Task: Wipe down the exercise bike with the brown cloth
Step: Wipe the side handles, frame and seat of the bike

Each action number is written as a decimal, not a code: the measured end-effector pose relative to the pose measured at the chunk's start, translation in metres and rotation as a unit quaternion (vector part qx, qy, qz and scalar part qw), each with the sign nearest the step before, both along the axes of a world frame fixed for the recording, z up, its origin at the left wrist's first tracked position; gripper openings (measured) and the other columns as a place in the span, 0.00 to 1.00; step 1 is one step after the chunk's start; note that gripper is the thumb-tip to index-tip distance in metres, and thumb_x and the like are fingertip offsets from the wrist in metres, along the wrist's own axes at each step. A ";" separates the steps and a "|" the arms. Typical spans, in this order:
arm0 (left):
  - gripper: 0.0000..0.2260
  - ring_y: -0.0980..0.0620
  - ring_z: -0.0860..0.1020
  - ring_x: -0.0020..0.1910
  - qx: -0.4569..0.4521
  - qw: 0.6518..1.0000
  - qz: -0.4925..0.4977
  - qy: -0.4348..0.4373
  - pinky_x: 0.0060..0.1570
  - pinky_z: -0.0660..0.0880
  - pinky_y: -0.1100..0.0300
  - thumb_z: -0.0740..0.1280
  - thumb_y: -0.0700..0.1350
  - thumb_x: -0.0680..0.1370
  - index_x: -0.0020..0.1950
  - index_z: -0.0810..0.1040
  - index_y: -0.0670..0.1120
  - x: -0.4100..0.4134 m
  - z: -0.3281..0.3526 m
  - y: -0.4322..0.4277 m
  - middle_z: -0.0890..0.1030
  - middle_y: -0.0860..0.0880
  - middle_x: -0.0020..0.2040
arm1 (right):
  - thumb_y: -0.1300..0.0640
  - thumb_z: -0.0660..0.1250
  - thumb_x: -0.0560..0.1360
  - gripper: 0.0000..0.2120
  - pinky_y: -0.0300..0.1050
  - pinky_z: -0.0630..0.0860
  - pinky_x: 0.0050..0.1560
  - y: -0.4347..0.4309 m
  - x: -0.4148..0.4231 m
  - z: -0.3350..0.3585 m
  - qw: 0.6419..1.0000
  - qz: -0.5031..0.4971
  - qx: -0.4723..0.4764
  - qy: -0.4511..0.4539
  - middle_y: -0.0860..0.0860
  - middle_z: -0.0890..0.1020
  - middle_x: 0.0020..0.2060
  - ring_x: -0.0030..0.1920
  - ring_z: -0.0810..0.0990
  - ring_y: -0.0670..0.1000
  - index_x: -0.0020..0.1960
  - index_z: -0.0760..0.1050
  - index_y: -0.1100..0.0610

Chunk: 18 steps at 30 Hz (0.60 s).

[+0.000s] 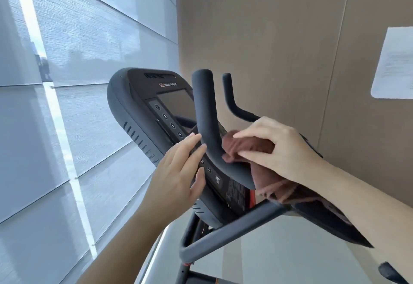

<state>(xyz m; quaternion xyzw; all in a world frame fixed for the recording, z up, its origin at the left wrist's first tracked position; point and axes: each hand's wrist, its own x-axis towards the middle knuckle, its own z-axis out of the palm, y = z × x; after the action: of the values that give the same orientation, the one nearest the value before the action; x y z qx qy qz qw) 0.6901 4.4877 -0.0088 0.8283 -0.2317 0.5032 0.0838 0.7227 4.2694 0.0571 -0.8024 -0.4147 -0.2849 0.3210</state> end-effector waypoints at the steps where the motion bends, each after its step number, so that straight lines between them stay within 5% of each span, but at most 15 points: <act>1: 0.17 0.44 0.70 0.63 0.002 1.000 0.005 -0.003 0.64 0.66 0.55 0.59 0.40 0.76 0.61 0.74 0.34 0.001 0.007 0.002 0.73 0.38 0.64 | 0.53 0.70 0.67 0.14 0.31 0.68 0.55 0.014 0.007 0.009 0.998 0.007 0.062 -0.016 0.49 0.78 0.47 0.49 0.76 0.43 0.53 0.80 0.49; 6: 0.21 0.52 0.68 0.66 -0.048 0.998 -0.027 0.030 0.64 0.64 0.63 0.55 0.42 0.76 0.67 0.69 0.36 0.013 0.042 0.010 0.67 0.43 0.69 | 0.57 0.69 0.70 0.15 0.30 0.67 0.56 0.069 0.039 0.034 0.971 0.038 0.230 -0.047 0.53 0.76 0.49 0.50 0.75 0.42 0.57 0.77 0.54; 9: 0.23 0.63 0.63 0.68 -0.130 0.986 -0.089 0.059 0.63 0.63 0.68 0.53 0.44 0.75 0.70 0.66 0.40 0.017 0.051 0.008 0.66 0.49 0.71 | 0.55 0.69 0.69 0.15 0.29 0.67 0.55 0.048 0.036 0.003 0.985 0.075 0.157 -0.012 0.48 0.76 0.48 0.51 0.75 0.40 0.55 0.78 0.48; 13: 0.22 0.58 0.66 0.67 -0.158 0.980 -0.110 0.047 0.60 0.67 0.66 0.53 0.43 0.76 0.69 0.68 0.40 0.020 0.052 0.003 0.68 0.47 0.69 | 0.49 0.70 0.66 0.13 0.24 0.65 0.50 0.018 0.030 -0.002 0.996 0.092 -0.004 -0.008 0.43 0.77 0.45 0.48 0.75 0.36 0.51 0.80 0.44; 18: 0.20 0.56 0.71 0.62 -0.280 0.941 -0.176 0.079 0.50 0.71 0.67 0.58 0.36 0.74 0.65 0.72 0.46 0.019 0.056 -0.008 0.73 0.50 0.63 | 0.56 0.70 0.69 0.15 0.26 0.66 0.54 0.053 0.042 0.039 0.971 0.063 0.214 -0.082 0.51 0.76 0.48 0.50 0.75 0.43 0.56 0.78 0.51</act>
<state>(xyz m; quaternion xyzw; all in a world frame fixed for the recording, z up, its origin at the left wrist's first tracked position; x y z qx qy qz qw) 0.7086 4.4800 0.0467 0.7547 -0.2163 0.4577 0.4173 0.7645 4.3220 0.0959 -0.6613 -0.4186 -0.4113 0.4672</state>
